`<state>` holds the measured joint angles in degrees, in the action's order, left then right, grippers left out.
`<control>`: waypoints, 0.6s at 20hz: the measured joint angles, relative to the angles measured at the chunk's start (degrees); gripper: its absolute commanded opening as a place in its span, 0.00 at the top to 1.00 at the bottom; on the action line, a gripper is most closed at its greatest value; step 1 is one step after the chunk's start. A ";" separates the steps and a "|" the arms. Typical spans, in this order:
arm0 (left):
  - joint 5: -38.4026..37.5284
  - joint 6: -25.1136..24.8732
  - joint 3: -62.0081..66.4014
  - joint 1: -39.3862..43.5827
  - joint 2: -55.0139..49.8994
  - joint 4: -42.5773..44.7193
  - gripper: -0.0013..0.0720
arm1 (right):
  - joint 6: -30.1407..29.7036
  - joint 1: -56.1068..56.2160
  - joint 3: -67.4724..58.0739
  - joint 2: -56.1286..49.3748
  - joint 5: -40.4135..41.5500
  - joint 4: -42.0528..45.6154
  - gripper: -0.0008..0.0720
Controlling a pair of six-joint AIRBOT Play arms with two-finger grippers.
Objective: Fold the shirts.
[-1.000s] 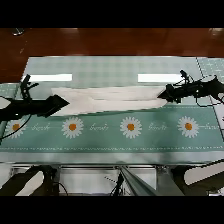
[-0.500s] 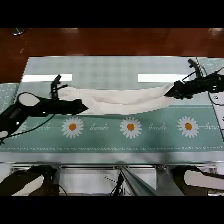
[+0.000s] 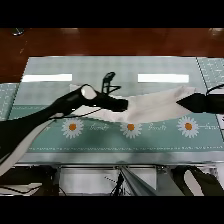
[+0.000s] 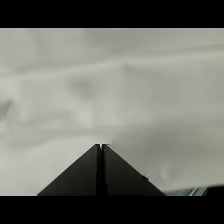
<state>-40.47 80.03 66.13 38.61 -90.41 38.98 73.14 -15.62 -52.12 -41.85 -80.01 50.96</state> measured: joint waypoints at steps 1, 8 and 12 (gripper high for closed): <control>-0.63 0.74 3.06 2.03 -2.84 0.00 0.95 | 0.39 0.00 0.48 1.88 -0.35 -0.48 0.96; -6.60 3.56 19.15 11.87 -16.26 -0.42 0.95 | 1.88 0.00 1.53 6.27 0.17 -4.72 0.96; -12.22 4.50 22.84 5.29 -16.11 0.02 0.95 | 1.86 0.92 1.60 6.60 1.75 -8.39 0.96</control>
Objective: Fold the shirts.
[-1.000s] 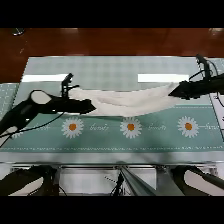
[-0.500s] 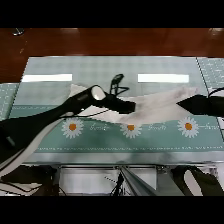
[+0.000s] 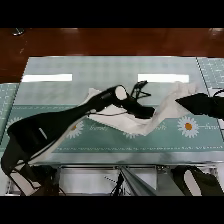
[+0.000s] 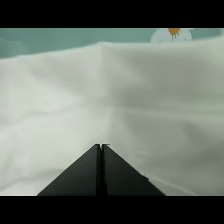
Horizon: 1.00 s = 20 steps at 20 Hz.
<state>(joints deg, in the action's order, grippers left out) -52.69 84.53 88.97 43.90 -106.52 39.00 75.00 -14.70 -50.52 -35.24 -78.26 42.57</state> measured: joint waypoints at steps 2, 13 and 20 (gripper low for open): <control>-4.37 1.03 0.57 -6.69 2.01 1.66 0.95 | 0.04 2.69 -0.02 -0.61 1.68 -1.51 0.96; -15.78 -0.63 -29.42 -47.69 46.51 14.80 0.95 | 1.09 33.59 -16.52 -31.76 16.59 -3.10 0.96; -16.28 0.52 -49.05 -55.41 78.90 15.17 0.95 | 0.11 44.00 -33.24 -58.38 22.58 -3.04 0.96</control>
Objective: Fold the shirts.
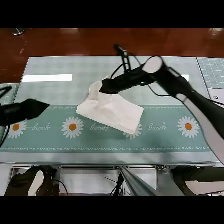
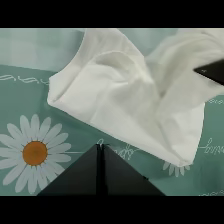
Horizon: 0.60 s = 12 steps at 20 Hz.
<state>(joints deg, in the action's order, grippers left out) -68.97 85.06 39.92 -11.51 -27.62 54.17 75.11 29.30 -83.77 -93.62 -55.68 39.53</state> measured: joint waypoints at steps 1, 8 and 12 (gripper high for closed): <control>-0.02 0.74 -2.03 -0.28 2.95 0.13 0.95 | 0.17 0.70 -1.60 -2.45 0.35 0.02 0.96; 0.72 2.91 -11.37 -0.87 9.75 -0.39 0.94 | -0.55 3.10 -6.14 -10.51 -0.83 -3.91 0.12; 1.16 3.28 -13.97 -0.94 10.25 -1.16 0.94 | -3.32 1.33 -6.58 -9.03 -9.90 -2.16 0.12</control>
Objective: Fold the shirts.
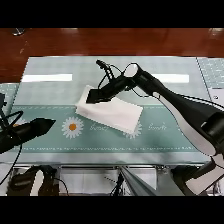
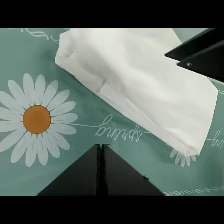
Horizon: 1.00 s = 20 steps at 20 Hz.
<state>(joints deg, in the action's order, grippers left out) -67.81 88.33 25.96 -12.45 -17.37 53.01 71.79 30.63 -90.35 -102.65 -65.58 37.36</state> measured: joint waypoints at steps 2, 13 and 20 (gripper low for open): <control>0.17 0.00 -0.48 0.00 0.09 -0.44 0.94 | 1.88 -3.82 -0.07 3.39 -4.87 4.59 0.13; 0.24 -0.44 -0.98 0.00 0.13 -1.18 0.95 | 23.23 -26.01 43.19 52.52 3.13 34.97 0.13; 0.26 -0.63 -1.01 0.00 0.15 -1.18 0.94 | 26.16 -22.36 66.73 55.34 25.03 16.22 0.13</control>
<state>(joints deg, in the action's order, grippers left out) -67.55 87.70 24.95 -12.45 -17.21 51.83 97.95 8.27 -23.62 -47.31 -40.56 53.58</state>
